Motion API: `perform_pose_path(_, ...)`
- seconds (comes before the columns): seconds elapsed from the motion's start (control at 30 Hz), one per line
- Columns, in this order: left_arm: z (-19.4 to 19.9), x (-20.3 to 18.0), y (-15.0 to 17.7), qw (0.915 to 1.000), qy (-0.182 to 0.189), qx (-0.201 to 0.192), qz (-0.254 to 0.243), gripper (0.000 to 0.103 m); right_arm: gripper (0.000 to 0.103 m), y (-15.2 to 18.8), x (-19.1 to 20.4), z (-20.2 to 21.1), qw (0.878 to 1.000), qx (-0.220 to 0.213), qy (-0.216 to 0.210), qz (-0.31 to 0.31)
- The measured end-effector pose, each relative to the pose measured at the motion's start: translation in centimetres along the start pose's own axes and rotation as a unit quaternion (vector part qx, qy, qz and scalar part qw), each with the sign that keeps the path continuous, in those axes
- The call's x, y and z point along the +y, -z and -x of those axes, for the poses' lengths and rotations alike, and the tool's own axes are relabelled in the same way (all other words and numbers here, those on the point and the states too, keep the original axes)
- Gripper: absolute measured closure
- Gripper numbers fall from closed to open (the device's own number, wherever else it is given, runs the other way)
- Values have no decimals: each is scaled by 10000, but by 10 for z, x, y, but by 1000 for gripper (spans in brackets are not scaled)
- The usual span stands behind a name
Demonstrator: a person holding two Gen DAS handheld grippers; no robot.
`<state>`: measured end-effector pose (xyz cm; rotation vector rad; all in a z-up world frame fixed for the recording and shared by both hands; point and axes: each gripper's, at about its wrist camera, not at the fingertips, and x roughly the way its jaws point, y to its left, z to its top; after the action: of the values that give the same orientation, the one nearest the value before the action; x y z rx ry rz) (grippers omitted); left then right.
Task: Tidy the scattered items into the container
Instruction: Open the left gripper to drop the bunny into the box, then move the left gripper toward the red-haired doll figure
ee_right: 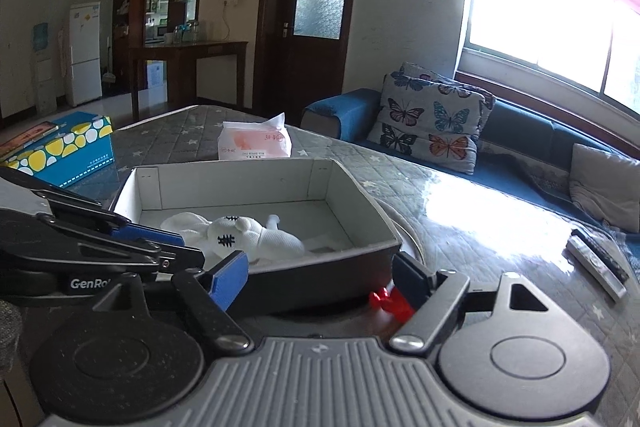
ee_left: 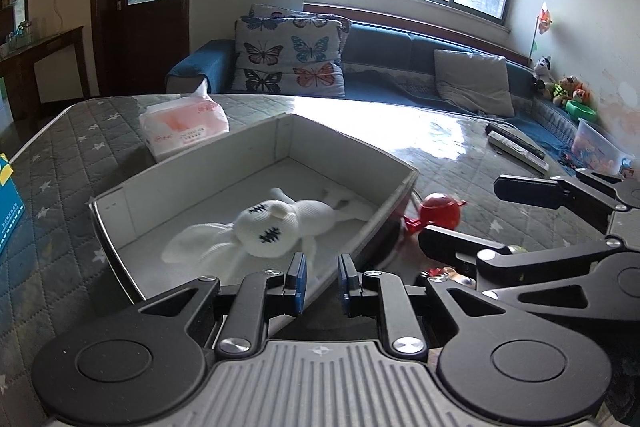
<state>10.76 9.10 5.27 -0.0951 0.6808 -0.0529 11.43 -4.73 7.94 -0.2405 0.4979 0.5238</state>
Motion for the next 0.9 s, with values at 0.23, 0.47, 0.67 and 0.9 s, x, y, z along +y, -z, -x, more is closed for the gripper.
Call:
perform_pose_path(0.23,3,-14,10,9999,105,48,-67,84,14,23,-6,19,9998,45,163,-141)
perform_pose_path(0.47,3,-25,22,9995,275,157,-73,84,6,42,-12,36,9990,59,338,-286)
perform_pose_path(0.67,0,-33,34,9987,416,296,-89,84,0,62,-16,46,9973,106,620,-379)
perform_pose_path(0.9,-9,-44,46,9971,547,508,-112,82,0,88,-30,48,9939,290,799,-704)
